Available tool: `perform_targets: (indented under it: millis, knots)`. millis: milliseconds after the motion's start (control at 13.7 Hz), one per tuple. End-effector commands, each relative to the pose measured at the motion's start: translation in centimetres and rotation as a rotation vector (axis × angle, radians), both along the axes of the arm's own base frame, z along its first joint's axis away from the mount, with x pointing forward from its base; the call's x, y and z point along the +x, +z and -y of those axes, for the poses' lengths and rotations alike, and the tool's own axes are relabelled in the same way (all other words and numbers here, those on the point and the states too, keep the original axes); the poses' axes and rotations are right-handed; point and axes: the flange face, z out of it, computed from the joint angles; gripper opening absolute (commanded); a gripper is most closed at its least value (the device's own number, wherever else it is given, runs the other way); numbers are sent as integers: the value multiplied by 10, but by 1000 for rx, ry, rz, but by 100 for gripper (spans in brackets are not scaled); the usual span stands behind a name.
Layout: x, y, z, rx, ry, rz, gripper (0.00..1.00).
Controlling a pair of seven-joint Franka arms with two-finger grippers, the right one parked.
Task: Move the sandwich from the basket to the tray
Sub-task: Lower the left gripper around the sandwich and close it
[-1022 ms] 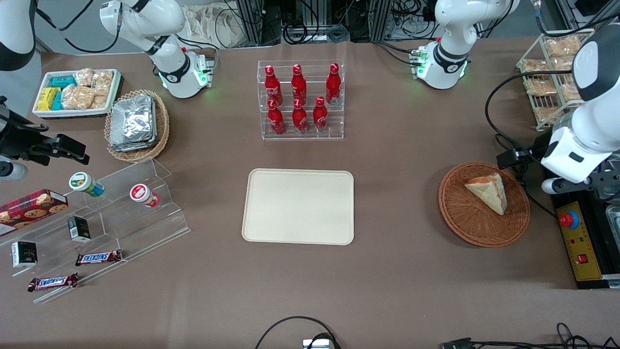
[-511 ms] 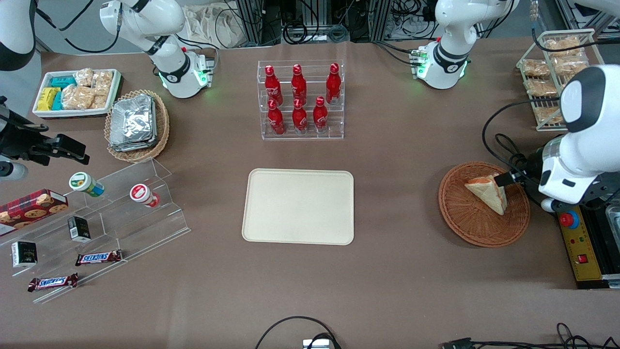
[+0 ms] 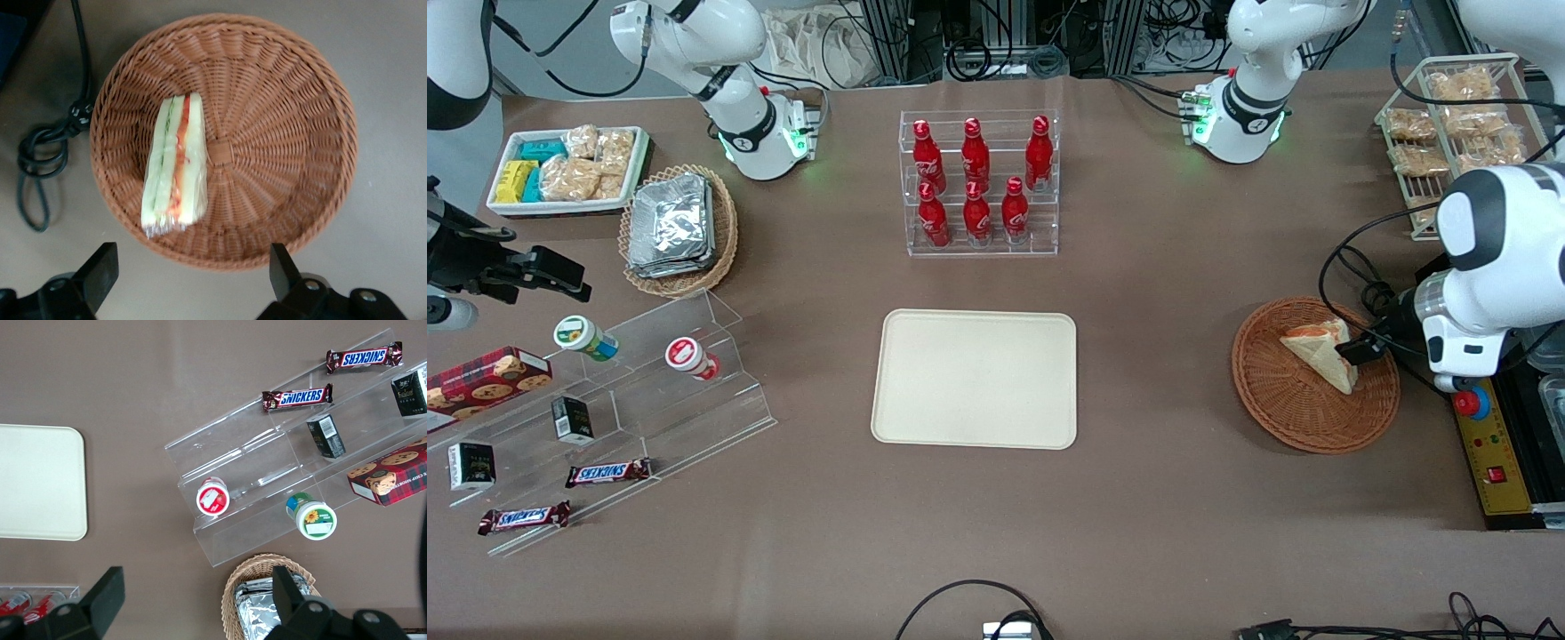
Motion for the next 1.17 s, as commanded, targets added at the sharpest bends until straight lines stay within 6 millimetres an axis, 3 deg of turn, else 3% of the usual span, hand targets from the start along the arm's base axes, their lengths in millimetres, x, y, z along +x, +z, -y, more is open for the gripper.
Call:
perform_targets:
  millis: [0, 365, 584, 730, 1095]
  knots:
    - [-18, -25, -20, 8, 67, 50, 100]
    - [-29, -70, -29, -5, 111, 64, 100]
    - [-33, -86, -30, -13, 126, 37, 100]
    - [-40, -97, -42, -16, 151, 30, 100]
    - [-40, -126, -40, -49, 182, 19, 100]
